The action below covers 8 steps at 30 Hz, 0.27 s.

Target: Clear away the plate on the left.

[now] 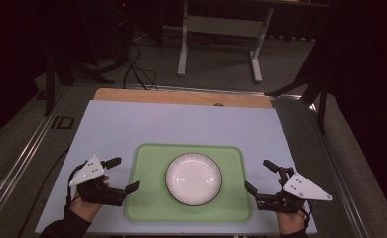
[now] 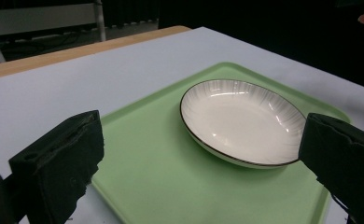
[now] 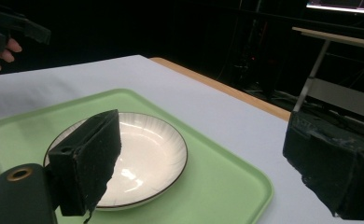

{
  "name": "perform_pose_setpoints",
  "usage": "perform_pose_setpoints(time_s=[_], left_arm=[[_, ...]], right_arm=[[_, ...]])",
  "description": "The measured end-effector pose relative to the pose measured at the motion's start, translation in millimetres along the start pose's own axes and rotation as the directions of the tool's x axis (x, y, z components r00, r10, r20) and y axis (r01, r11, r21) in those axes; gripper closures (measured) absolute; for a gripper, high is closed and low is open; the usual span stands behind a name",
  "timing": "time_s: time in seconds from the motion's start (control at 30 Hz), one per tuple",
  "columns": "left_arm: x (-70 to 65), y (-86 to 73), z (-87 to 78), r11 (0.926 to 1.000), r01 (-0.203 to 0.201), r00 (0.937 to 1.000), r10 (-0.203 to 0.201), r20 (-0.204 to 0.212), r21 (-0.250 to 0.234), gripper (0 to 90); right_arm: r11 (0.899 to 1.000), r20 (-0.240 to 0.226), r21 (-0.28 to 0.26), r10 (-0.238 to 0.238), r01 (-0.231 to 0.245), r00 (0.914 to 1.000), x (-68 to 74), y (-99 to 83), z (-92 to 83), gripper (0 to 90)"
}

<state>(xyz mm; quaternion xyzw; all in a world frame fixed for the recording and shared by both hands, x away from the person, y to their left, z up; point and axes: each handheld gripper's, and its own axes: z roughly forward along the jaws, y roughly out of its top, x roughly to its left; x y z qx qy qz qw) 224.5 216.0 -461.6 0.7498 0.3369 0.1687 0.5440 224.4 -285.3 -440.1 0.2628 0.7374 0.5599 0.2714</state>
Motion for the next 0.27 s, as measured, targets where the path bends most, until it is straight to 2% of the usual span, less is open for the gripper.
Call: perform_pose_setpoints(time_s=[0.07, 0.27], left_arm=[[1.0, -0.8, 0.3, 0.9998, 0.015, 0.9998, -0.015, 0.009, 0.008, 0.7], [0.3, -2.5, 1.9, 0.9997, 0.012, 0.9998, -0.012, 0.013, 0.022, 0.7]], right_arm=[[1.0, 0.004, 0.003, 0.002, -0.002, 1.0, -0.4, -0.3, 0.0, 11.1], [1.0, 0.017, 0.026, -0.011, 0.01, 0.9998, 1.8, -0.9, 3.0, 11.2]])
